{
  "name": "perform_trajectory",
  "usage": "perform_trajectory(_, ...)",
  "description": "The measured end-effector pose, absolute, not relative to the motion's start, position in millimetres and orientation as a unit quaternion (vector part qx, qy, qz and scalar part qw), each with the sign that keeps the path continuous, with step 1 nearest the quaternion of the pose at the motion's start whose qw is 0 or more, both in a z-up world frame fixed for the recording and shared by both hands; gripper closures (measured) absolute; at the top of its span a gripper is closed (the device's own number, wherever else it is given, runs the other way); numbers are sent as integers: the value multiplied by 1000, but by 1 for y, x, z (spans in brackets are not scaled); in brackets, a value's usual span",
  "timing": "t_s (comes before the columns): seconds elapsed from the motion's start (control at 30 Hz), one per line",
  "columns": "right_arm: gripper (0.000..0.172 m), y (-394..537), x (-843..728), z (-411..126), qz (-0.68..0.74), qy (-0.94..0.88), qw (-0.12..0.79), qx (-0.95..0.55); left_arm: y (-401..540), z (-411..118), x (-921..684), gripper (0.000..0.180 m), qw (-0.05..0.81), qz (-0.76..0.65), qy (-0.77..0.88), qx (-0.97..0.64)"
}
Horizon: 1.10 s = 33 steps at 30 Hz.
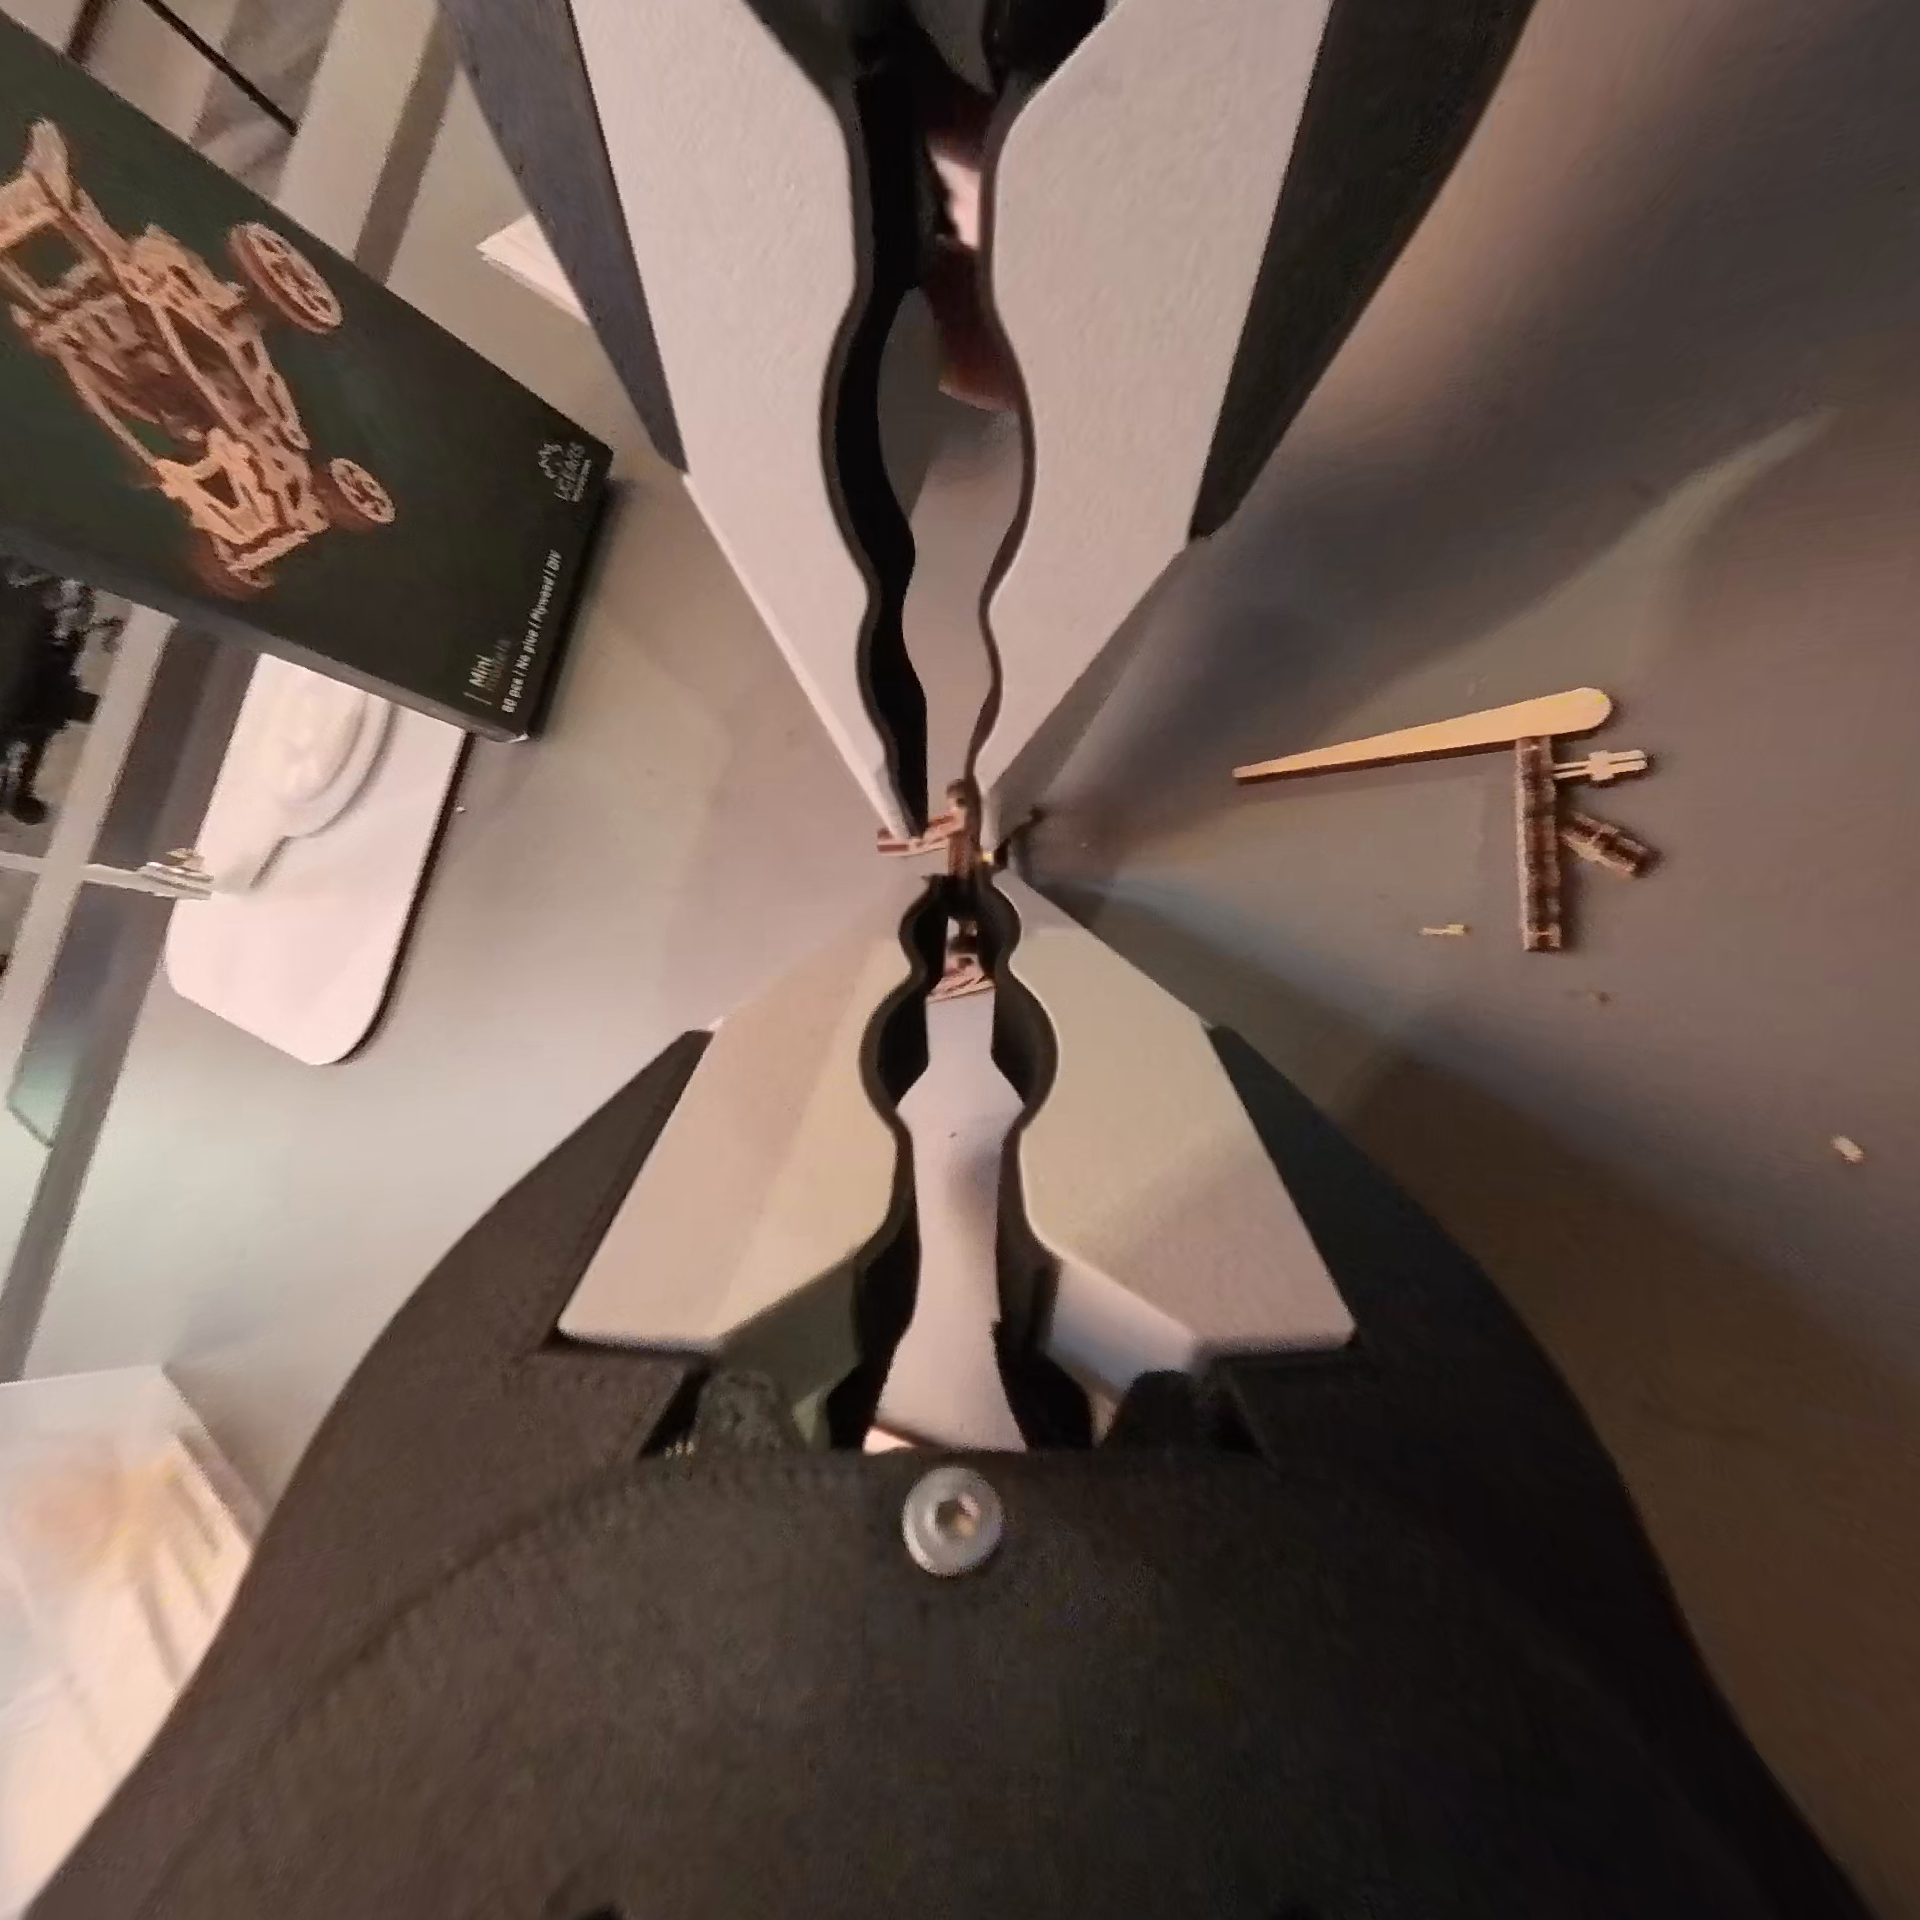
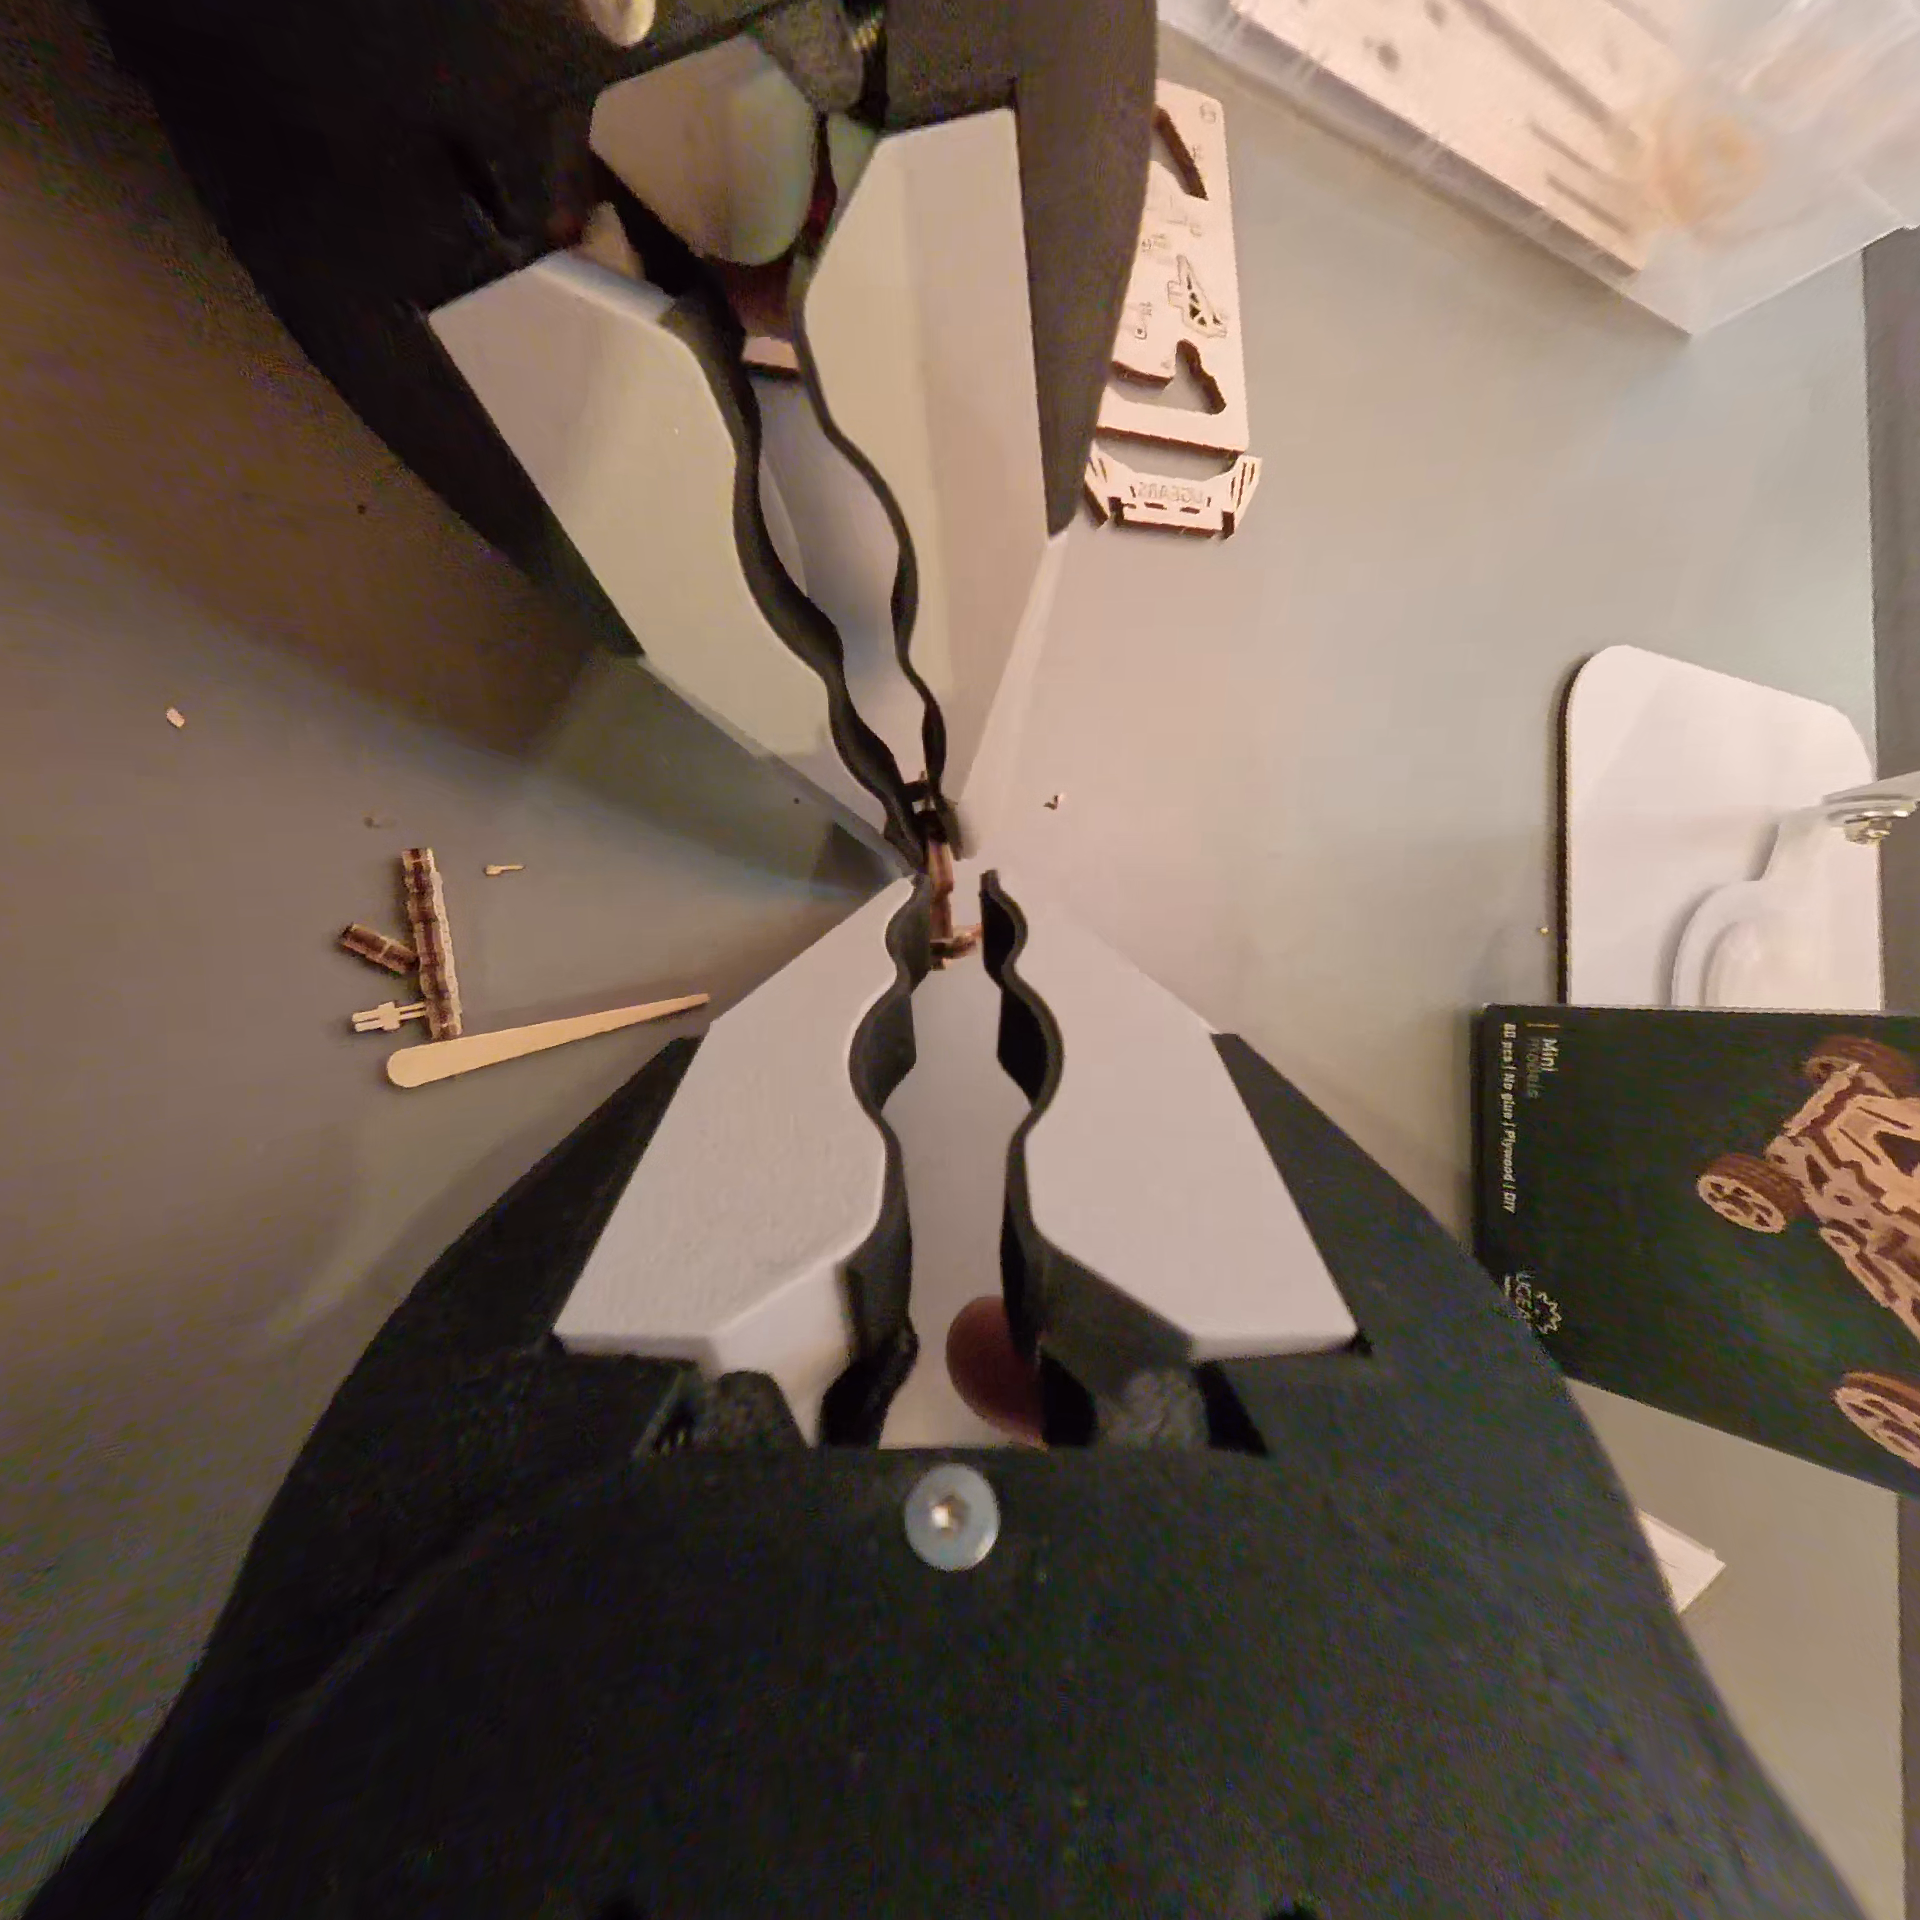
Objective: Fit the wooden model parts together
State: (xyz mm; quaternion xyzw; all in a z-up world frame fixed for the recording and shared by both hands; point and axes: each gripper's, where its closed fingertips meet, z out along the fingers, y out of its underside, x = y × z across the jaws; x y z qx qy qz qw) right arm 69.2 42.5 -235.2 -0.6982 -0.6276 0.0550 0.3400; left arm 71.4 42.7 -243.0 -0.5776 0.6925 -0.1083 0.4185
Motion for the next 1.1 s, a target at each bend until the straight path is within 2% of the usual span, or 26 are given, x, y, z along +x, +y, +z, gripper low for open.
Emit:
perform_trajectory(0.17, 170, 42, 69, -239, 57, -626, 334, -702, 43, -242, 71, 178, 416, -119, 693, -576)
perform_trajectory(0.3, 171, 43, 69, -236, 79, -614, 324, -716, 46, -233, 68, 158, 445, -110, 675, -578)
perform_trajectory(0.67, 171, 40, 65, -238, 108, -609, 269, -738, 42, -250, 56, 161, 425, -98, 662, -609)
perform_trajectory(1.1, 171, 34, 60, -242, 177, -573, 148, -786, 40, -251, 56, 166, 420, -107, 665, -608)
